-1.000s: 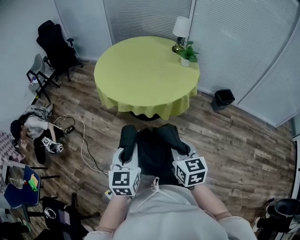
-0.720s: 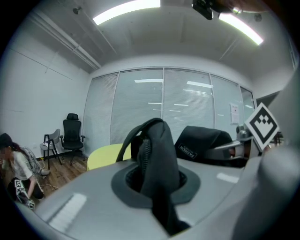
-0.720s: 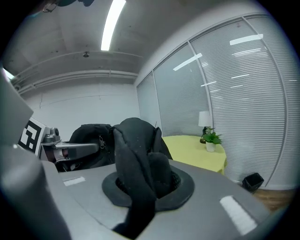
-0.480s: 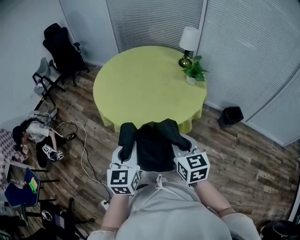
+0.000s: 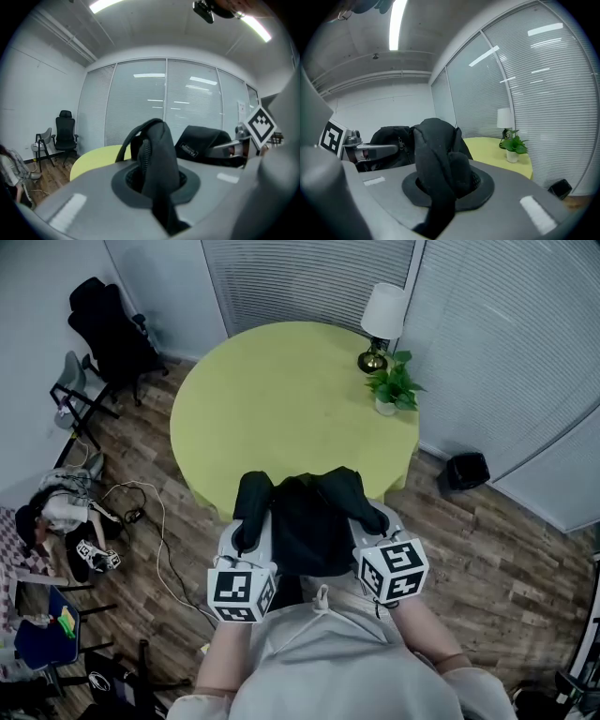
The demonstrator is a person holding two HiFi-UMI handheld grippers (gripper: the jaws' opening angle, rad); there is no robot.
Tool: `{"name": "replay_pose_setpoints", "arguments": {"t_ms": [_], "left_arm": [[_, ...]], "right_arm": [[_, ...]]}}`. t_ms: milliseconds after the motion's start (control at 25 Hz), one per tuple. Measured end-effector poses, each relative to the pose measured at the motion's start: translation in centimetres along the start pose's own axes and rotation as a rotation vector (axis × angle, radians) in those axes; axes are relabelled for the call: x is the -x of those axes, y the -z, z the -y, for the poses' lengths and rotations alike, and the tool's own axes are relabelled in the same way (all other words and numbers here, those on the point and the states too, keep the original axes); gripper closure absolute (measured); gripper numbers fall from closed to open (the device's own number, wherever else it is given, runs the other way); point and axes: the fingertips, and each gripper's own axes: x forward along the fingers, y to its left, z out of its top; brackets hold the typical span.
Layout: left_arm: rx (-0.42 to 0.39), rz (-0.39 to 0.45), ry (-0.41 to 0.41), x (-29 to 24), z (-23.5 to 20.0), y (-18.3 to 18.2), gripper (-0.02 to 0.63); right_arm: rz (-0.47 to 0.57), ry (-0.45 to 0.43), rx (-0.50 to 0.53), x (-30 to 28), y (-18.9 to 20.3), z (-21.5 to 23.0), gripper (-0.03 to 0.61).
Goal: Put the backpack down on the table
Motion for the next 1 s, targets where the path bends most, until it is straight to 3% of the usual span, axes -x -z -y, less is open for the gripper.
{"name": "replay_pose_setpoints", "arguments": {"t_ms": [520, 1000], "left_arm": [[0.004, -0.033, 0.137, -15.7, -12.2, -3.7, 0.586], [-0.019, -0.046, 0.194, -28.8, -22.6, -5.2, 0.586]], "right_arm": [[-0.015, 0.141, -0.058, -16.8, -6.2, 2.6, 0.532], [-0.024, 0.208, -0.079, -31.6, -10.1, 5.0, 0.532]]}}
